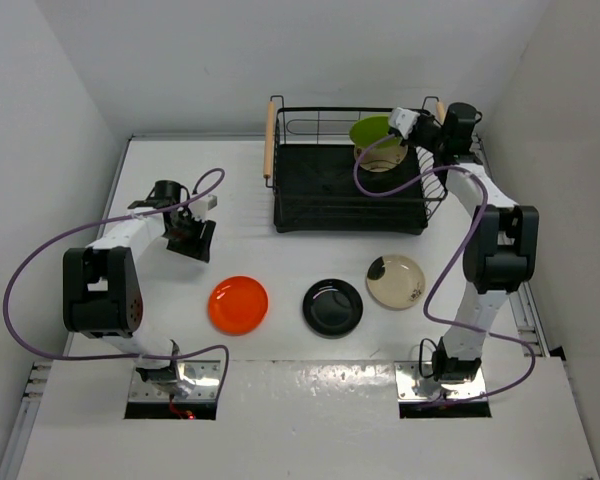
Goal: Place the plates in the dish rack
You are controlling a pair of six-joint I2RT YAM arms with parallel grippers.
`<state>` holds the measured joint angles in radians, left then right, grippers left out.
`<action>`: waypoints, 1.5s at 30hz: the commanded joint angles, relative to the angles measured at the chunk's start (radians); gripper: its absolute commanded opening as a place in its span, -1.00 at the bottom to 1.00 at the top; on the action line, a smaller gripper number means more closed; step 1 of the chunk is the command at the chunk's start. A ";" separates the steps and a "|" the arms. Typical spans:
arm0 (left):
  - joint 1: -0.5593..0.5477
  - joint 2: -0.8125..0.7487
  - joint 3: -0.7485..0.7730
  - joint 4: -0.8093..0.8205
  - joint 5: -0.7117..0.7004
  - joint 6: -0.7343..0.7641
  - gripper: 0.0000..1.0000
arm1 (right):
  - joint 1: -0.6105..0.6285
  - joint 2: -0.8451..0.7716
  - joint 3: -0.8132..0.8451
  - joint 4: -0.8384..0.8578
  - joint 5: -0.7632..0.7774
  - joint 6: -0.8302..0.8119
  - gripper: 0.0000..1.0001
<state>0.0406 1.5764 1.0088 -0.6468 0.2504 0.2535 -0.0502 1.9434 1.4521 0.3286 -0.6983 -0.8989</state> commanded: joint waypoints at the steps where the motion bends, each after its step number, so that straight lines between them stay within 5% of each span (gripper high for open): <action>1: 0.001 -0.027 0.004 -0.002 0.013 0.003 0.20 | -0.005 -0.060 -0.009 0.037 -0.082 0.034 -1.00; 41: 0.001 -0.007 0.022 -0.011 0.013 0.003 0.20 | -0.013 0.061 -0.079 -0.044 0.014 -0.135 -1.00; 42: 0.001 -0.007 0.022 -0.011 0.013 0.003 0.20 | -0.011 0.060 -0.088 -0.016 0.019 -0.112 -0.89; 43: 0.001 -0.007 0.022 -0.011 0.013 0.003 0.20 | -0.013 0.055 -0.096 -0.008 0.023 -0.101 -0.44; 45: 0.001 -0.007 0.022 -0.020 0.013 0.003 0.20 | -0.011 0.043 -0.108 0.027 0.037 -0.062 0.00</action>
<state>0.0406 1.5764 1.0084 -0.6514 0.2504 0.2535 -0.0586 1.9987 1.3605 0.2638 -0.6601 -1.0069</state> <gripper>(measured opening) 0.600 0.447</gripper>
